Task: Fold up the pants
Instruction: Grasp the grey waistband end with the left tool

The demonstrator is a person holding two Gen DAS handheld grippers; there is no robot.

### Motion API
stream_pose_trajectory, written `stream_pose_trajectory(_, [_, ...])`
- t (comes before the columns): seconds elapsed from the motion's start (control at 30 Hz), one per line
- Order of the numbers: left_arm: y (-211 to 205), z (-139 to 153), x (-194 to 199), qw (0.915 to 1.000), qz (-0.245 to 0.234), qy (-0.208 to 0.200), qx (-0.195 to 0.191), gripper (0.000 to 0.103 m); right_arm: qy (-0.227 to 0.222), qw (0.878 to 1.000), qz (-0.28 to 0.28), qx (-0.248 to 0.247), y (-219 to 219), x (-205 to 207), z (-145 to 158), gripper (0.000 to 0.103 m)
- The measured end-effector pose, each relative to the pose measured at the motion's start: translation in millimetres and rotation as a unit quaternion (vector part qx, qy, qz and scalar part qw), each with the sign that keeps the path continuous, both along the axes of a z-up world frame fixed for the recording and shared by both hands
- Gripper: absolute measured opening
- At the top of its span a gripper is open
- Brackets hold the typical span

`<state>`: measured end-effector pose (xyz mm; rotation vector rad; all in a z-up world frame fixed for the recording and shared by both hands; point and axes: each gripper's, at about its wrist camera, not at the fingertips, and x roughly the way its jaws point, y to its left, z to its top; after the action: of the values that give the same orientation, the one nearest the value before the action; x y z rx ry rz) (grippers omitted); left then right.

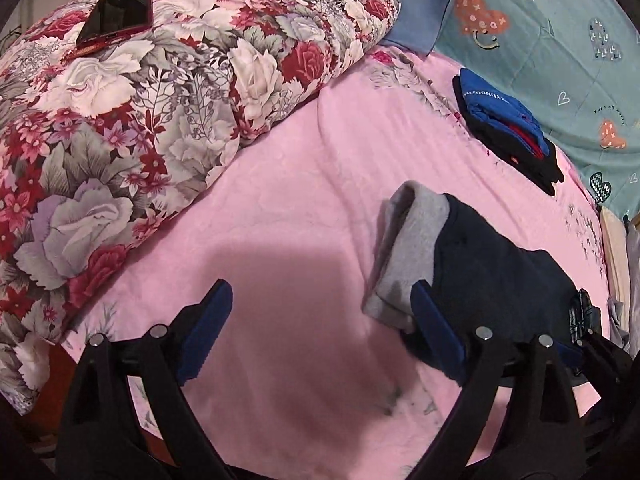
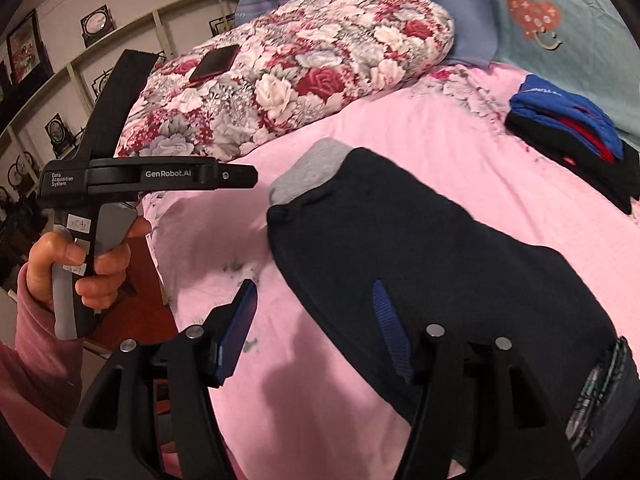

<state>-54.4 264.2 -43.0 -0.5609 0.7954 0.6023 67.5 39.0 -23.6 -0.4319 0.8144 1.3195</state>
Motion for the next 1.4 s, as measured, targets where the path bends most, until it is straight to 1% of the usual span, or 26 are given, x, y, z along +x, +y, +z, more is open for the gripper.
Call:
stream_pose_trajectory(0.1, [9, -12, 3, 0.9999, 0.001, 0.003, -0.012, 0.093, 0.003, 1.000, 0.001, -0.023, 17, -4, -9, 0.061])
stream_pose_trajectory(0.17, [14, -20, 6, 0.9996, -0.003, 0.003, -0.026, 0.093, -0.005, 0.999, 0.000, -0.037, 25, -6, -14, 0.061])
stream_pose_trajectory(0.2, [15, -22, 6, 0.9996, -0.004, 0.003, -0.027, 0.093, -0.009, 0.999, -0.001, -0.041, 27, -6, -15, 0.061])
stream_pose_trajectory(0.23, [15, -22, 6, 0.9998, -0.007, 0.001, -0.019, 0.093, -0.016, 0.999, -0.003, -0.046, 32, -7, -16, 0.061])
stream_pose_trajectory(0.37, [16, -24, 8, 0.9998, -0.014, -0.002, -0.013, 0.096, -0.022, 0.998, -0.010, -0.054, 42, -7, -20, 0.061])
stream_pose_trajectory(0.43, [14, -25, 9, 0.9999, -0.016, -0.001, -0.004, 0.097, -0.024, 0.998, -0.013, -0.056, 46, -6, -21, 0.064])
stream_pose_trajectory(0.47, [14, -25, 10, 0.9999, -0.017, 0.000, -0.001, 0.098, -0.025, 0.998, -0.013, -0.057, 49, -6, -21, 0.068])
stream_pose_trajectory(0.53, [13, -26, 11, 0.9998, -0.020, 0.001, 0.006, 0.099, -0.030, 0.998, -0.012, -0.059, 54, -7, -23, 0.070])
stream_pose_trajectory(0.8, [15, -26, 11, 0.9996, -0.028, -0.002, 0.005, 0.099, -0.073, 0.995, -0.026, -0.070, 75, -4, -31, 0.070])
stream_pose_trajectory(0.93, [17, -25, 10, 0.9995, -0.030, -0.006, -0.007, 0.099, -0.099, 0.992, -0.018, -0.079, 79, -8, -36, 0.068])
stream_pose_trajectory(0.97, [19, -25, 8, 0.9995, -0.026, -0.011, -0.016, 0.099, -0.104, 0.991, -0.021, -0.078, 78, -8, -37, 0.060])
stream_pose_trajectory(1.0, [23, -23, 5, 0.9990, -0.018, -0.022, -0.034, 0.099, -0.101, 0.991, -0.027, -0.079, 78, -6, -37, 0.051])
stream_pose_trajectory(1.03, [25, -22, 2, 0.9983, -0.014, -0.031, -0.048, 0.099, -0.092, 0.992, -0.034, -0.073, 77, -2, -36, 0.046])
stream_pose_trajectory(1.07, [28, -20, -1, 0.9965, -0.013, -0.046, -0.069, 0.099, -0.083, 0.994, -0.038, -0.067, 75, 1, -34, 0.036])
stream_pose_trajectory(1.1, [30, -20, -3, 0.9942, -0.016, -0.059, -0.088, 0.099, -0.072, 0.995, -0.042, -0.062, 72, 5, -32, 0.028])
stream_pose_trajectory(1.2, [30, -16, -7, 0.9852, -0.028, -0.097, -0.139, 0.099, -0.028, 0.998, -0.053, -0.036, 65, 17, -23, 0.022])
stream_pose_trajectory(1.27, [23, -12, -4, 0.9778, -0.050, -0.121, -0.163, 0.099, -0.004, 0.998, -0.060, -0.021, 60, 24, -19, 0.022])
stream_pose_trajectory(1.37, [9, -12, 7, 0.9671, -0.087, -0.137, -0.196, 0.099, 0.007, 0.998, -0.066, -0.007, 56, 27, -15, 0.021])
stream_pose_trajectory(1.4, [3, -16, 14, 0.9613, -0.100, -0.139, -0.216, 0.099, 0.007, 0.998, -0.066, -0.005, 56, 26, -14, 0.021])
